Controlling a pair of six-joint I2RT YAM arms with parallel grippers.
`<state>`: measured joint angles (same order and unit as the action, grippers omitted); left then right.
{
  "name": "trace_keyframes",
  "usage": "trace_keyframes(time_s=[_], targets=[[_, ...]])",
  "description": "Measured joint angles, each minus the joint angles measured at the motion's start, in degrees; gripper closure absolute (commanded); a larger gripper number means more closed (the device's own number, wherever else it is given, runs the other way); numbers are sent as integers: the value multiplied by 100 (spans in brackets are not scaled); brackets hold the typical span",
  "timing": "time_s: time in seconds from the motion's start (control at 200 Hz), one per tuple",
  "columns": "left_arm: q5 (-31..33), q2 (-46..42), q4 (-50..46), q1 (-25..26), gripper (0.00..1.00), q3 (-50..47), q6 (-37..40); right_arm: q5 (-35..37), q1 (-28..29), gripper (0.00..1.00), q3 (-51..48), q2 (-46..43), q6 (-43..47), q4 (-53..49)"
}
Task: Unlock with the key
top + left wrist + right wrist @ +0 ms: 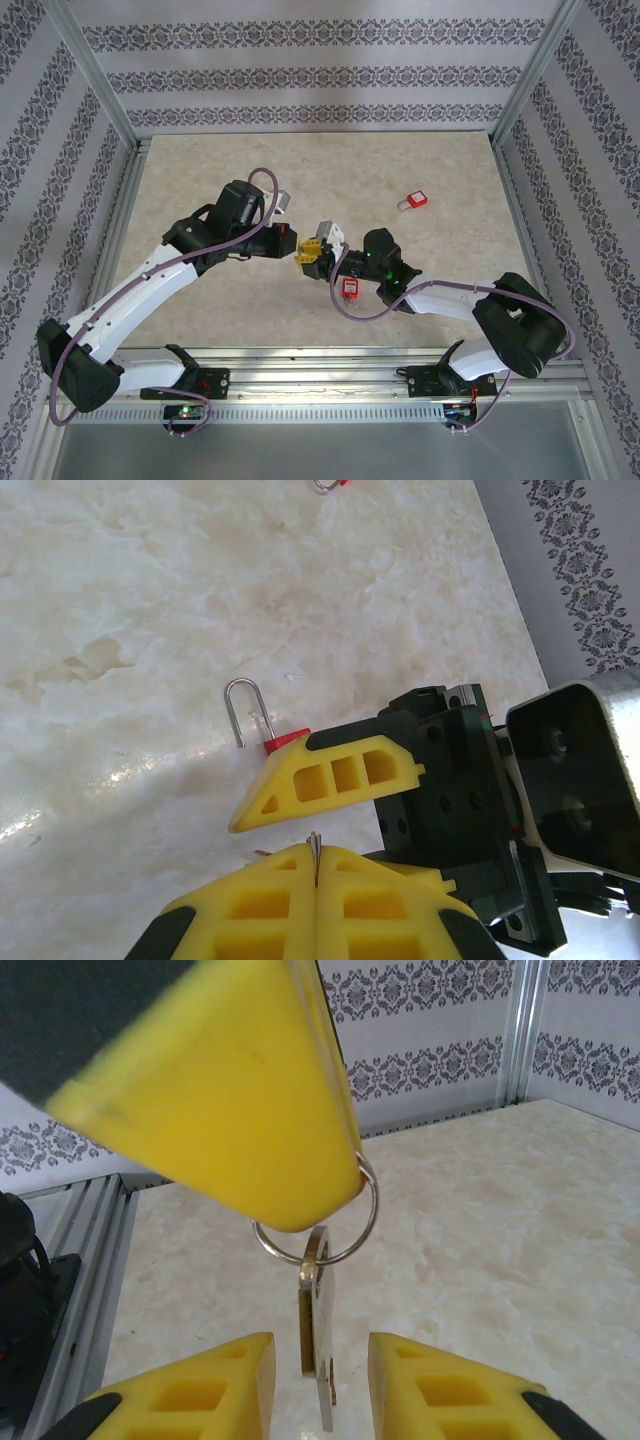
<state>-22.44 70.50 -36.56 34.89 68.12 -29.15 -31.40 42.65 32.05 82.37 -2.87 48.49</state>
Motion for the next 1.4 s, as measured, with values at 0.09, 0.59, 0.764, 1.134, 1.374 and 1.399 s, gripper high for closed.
trace_keyframes(time_s=[0.09, 0.59, 0.764, 1.134, 1.374, 1.399], targets=[[0, 0, 0, 0, 100, 0, 0, 4, 0, 75, 15, 26, -11, 13], [186, -92, 26, 4, 59, -146, -15, 232, 28, 100, 15, -2, 166, -48], [413, -173, 109, 2, 6, -280, -376, 496, 24, 100, 15, -264, 466, -350], [-9, -181, 905, -52, 21, -522, -2371, 986, -179, 100, 15, -741, 1281, -997], [-739, -76, 1816, -52, 32, -984, -3707, 1130, -238, 100, 15, -737, 1582, -1062], [-772, -66, 1862, -57, 33, -1001, -3807, 1150, -238, 100, 15, -732, 1639, -1062]])
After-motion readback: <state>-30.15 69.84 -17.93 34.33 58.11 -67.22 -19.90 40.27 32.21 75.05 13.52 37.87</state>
